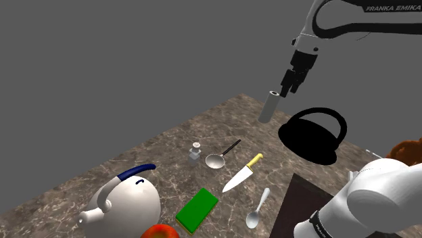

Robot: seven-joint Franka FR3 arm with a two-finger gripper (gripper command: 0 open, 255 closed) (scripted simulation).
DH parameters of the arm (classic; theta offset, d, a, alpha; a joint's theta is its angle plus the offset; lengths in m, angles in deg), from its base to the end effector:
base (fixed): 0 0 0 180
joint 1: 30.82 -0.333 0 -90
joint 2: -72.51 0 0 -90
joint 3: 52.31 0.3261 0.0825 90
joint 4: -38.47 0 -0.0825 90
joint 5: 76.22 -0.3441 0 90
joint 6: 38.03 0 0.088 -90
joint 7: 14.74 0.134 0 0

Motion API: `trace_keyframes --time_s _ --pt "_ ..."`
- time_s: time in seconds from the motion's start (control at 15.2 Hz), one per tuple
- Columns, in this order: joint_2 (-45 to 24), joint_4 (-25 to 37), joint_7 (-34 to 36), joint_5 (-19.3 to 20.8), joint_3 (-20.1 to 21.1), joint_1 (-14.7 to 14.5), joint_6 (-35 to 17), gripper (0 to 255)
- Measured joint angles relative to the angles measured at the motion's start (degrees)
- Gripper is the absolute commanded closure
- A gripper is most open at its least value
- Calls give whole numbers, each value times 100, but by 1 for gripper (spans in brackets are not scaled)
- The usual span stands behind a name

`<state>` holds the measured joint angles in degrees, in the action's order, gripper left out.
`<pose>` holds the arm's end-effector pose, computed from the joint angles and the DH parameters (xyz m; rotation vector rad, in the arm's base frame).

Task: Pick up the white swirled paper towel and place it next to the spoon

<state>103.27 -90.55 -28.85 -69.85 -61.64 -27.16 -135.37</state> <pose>0.3302 -0.1005 0.5491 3.1183 0.0911 -0.0417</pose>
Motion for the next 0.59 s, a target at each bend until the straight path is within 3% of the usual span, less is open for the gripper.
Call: trace_keyframes --time_s 0.59 --pt "-1445 661 -1021 43 -797 176 -967 0"
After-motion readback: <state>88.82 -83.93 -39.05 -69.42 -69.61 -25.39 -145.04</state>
